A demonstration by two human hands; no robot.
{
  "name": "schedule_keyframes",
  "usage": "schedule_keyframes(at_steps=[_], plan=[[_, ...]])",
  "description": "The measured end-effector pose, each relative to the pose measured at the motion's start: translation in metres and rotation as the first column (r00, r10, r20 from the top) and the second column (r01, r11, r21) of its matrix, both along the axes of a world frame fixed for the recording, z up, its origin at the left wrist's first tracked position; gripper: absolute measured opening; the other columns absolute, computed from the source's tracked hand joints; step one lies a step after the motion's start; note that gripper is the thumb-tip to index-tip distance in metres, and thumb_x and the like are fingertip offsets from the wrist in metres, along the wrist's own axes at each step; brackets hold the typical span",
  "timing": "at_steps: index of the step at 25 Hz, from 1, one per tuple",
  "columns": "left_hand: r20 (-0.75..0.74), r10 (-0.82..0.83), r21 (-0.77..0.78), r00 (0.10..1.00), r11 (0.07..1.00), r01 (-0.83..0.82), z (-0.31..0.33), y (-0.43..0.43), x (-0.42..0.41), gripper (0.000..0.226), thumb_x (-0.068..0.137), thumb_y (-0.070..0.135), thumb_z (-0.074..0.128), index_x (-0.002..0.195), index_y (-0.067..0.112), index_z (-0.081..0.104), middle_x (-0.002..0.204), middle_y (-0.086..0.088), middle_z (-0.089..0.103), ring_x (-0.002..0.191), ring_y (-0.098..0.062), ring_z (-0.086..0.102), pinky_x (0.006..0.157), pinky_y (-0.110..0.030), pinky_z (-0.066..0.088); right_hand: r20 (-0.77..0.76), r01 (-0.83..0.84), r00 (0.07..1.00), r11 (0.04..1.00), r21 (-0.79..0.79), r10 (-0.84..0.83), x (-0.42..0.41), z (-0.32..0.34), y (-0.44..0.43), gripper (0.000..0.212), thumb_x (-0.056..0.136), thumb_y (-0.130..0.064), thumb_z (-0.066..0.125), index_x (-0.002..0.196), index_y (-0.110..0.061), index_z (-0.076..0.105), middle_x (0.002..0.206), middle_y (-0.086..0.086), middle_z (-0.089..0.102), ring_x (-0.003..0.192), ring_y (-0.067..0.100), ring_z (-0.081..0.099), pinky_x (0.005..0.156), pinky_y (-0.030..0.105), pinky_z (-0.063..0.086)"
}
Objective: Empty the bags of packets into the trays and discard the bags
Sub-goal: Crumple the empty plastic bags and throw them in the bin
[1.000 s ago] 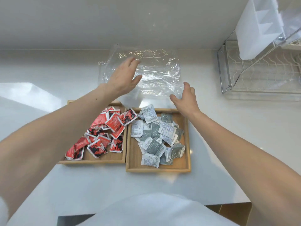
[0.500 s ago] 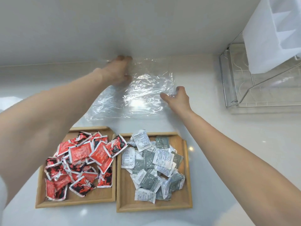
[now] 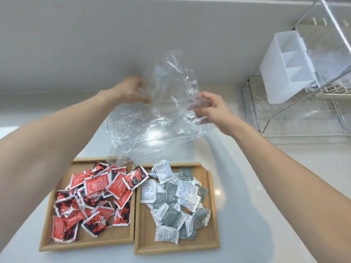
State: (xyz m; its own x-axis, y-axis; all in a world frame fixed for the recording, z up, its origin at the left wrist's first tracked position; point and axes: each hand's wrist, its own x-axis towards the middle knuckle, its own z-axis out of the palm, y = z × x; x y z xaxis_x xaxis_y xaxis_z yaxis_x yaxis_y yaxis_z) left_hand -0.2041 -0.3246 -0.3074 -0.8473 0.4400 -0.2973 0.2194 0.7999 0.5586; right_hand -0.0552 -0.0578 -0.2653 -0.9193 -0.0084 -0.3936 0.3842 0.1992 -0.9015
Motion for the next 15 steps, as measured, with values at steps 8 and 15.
schedule_keyframes(at_steps=[8, 15], plan=[[0.140, 0.054, 0.488, 0.989, 0.865, -0.116, 0.125, -0.041, 0.079, 0.021, 0.075, 0.015, 0.082, 0.094, 0.010, 0.075, 0.090, -0.007, 0.074, 0.079, -0.011, 0.067, 0.081, -0.024, 0.048, -0.098, 0.162, 0.970, 0.895, -0.415, -0.221, 0.044, 0.140, -0.001, 0.031, 0.083, -0.021, 0.072, 0.111, -0.010, 0.061, 0.105, 0.013, 0.066, 0.084, 0.028, 0.067, 0.068, 0.031, 0.055], [0.188, 0.031, 0.734, 0.982, 0.660, -0.161, 0.225, -0.044, 0.129, 0.016, 0.068, 0.012, 0.083, 0.082, 0.015, 0.077, 0.077, -0.003, 0.076, 0.070, -0.015, 0.073, 0.061, -0.019, 0.056, -0.298, 0.038, 0.931, 0.870, -0.492, -0.209, 0.116, 0.209, -0.006, 0.092, 0.047, -0.056, 0.090, 0.124, -0.018, 0.056, 0.126, 0.011, 0.067, 0.116, 0.027, 0.065, 0.103, 0.043, 0.049]])
